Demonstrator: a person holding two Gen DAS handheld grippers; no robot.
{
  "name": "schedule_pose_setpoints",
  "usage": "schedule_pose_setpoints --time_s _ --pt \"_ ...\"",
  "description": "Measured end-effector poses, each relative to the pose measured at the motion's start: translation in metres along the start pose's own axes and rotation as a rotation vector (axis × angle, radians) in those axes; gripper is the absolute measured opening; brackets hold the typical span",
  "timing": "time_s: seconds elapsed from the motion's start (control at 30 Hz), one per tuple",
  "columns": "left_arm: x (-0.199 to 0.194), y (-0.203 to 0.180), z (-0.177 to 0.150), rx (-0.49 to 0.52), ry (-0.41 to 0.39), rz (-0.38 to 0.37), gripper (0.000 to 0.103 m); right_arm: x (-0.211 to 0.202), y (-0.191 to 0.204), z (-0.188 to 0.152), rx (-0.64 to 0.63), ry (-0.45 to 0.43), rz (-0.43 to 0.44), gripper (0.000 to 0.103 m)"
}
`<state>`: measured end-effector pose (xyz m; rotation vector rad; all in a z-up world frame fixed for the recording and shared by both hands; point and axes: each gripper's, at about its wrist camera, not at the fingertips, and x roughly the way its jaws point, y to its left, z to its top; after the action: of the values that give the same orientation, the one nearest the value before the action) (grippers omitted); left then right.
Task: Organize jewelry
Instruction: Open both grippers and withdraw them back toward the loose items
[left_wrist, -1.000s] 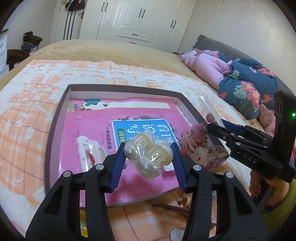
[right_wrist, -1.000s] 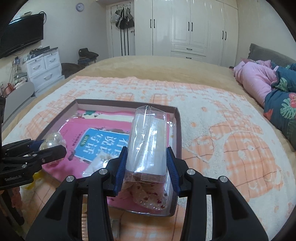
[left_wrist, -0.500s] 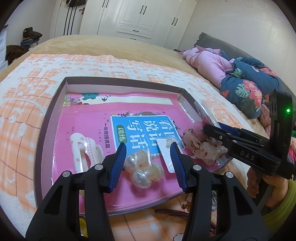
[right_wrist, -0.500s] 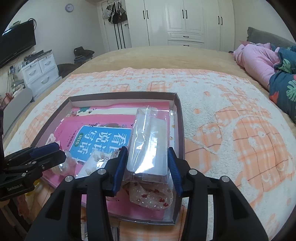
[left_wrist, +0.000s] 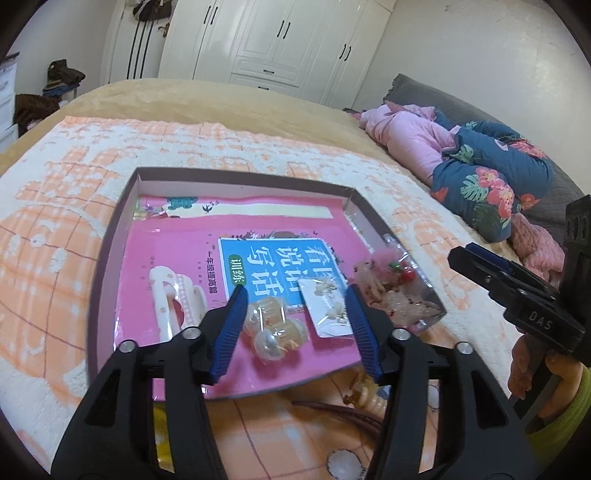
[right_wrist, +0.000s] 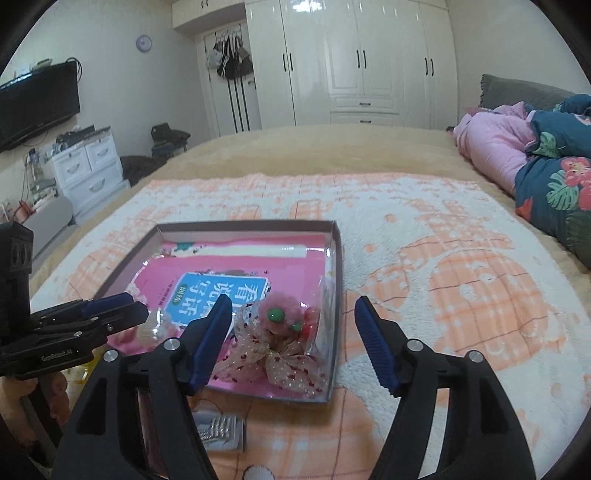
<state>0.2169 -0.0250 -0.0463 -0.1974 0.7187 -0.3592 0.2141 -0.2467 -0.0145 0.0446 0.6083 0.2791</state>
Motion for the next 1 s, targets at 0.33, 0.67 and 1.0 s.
schedule_pose_setpoints --time_s 0.33,0.67,1.0 --pt "-0.048 -0.009 0.003 -0.011 -0.096 0.036 0.092 -0.048 0.004 -0.005 -0.037 -0.091 -0.034 0.085" --pt "-0.079 -0.019 -0.003 0.007 -0.128 0.048 0.092 -0.082 0.01 -0.013 -0.073 -0.154 -0.026 0.089" --pt "-0.095 -0.024 -0.016 0.022 -0.129 0.051 0.092 -0.097 0.017 -0.021 -0.101 -0.156 -0.005 0.09"
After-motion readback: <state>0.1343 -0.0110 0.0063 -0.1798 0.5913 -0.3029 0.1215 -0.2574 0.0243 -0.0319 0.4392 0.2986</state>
